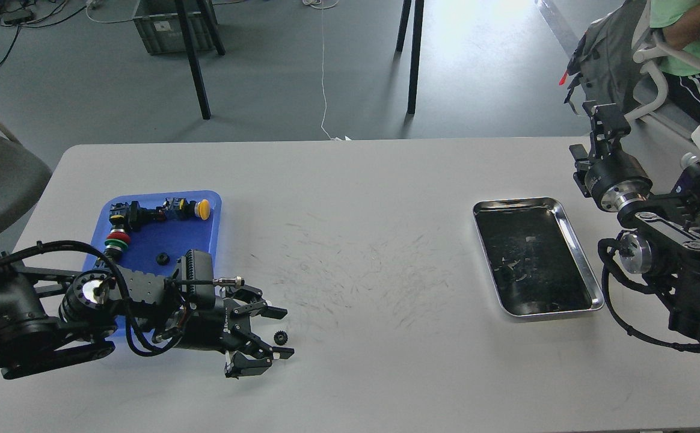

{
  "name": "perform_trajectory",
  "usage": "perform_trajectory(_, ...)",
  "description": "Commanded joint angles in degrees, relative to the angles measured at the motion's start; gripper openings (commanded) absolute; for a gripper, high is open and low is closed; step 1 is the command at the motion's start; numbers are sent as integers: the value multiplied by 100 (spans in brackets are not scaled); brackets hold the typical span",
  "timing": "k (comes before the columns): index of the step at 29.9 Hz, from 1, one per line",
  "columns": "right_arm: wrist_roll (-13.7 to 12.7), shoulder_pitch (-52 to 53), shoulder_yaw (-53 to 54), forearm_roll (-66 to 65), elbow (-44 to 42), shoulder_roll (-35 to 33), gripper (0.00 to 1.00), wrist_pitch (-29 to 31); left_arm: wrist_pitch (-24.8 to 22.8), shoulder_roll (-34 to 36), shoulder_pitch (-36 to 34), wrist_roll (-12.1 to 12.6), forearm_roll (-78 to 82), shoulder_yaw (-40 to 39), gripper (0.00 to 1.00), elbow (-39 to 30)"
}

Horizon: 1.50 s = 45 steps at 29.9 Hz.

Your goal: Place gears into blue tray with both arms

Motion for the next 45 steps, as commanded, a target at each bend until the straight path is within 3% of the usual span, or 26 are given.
perform_trajectory(1, 1, 0, -12, -2, 1, 0, 95, 1, 96, 10, 23, 0, 43, -8, 62, 5)
perform_trajectory(13, 1, 0, -56, -2, 1, 0, 95, 1, 131, -25, 199, 0, 86, -43, 58, 180)
perform_trajectory(35, 1, -9, -83, -11, 1, 0, 95, 1, 606, -157, 304, 0, 509, -78, 47, 427)
perform_trajectory(45, 1, -9, -83, -11, 1, 0, 95, 1, 702, -193, 330, 0, 605, -78, 37, 550)
